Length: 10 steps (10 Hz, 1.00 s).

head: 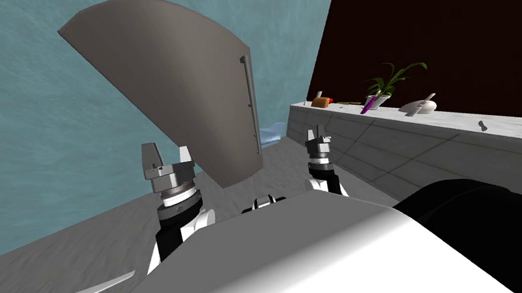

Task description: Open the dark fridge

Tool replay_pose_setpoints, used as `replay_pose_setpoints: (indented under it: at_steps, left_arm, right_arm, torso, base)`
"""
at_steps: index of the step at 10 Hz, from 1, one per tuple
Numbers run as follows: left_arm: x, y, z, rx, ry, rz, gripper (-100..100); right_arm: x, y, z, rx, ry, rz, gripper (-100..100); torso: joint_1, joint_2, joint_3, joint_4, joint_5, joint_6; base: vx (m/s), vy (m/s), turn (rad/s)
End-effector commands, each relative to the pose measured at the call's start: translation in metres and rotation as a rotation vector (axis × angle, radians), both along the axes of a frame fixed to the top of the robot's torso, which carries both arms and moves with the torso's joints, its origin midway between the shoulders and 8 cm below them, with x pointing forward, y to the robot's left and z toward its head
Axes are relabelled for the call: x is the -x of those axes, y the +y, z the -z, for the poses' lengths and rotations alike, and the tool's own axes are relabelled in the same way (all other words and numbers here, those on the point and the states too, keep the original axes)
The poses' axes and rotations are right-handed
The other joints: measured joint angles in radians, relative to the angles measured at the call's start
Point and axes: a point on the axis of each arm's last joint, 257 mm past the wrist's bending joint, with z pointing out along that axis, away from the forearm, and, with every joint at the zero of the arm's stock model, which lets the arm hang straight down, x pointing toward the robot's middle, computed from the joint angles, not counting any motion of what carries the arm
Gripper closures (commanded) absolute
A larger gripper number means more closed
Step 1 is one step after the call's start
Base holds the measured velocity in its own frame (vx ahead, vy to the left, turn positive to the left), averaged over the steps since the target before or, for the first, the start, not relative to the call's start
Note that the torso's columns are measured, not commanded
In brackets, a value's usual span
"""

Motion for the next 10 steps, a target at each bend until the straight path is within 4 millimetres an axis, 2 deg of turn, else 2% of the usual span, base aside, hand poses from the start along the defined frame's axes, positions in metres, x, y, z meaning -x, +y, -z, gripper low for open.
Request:
replay_pose_setpoints:
  at_steps: [1, 10]
  left_arm:
    - [-0.006, -0.006, 0.001, -0.053, 0.031, 0.017, -100]
    - [-0.041, -0.007, 0.009, -0.152, 0.172, 0.009, -100]
  right_arm:
    - [0.0, 0.0, 0.0, 0.0, 0.0, 0.0, 0]
    - [0.0, 0.0, 0.0, 0.0, 0.0, 0.0, 0]
  torso:
    - [0.0, 0.002, -0.005, 0.003, 0.0, 0.0]
    - [-0.001, 0.006, -0.004, 0.005, 0.0, 0.0]
  base:
    - [0.038, -0.009, -0.093]
    - [0.055, -0.011, -0.107]
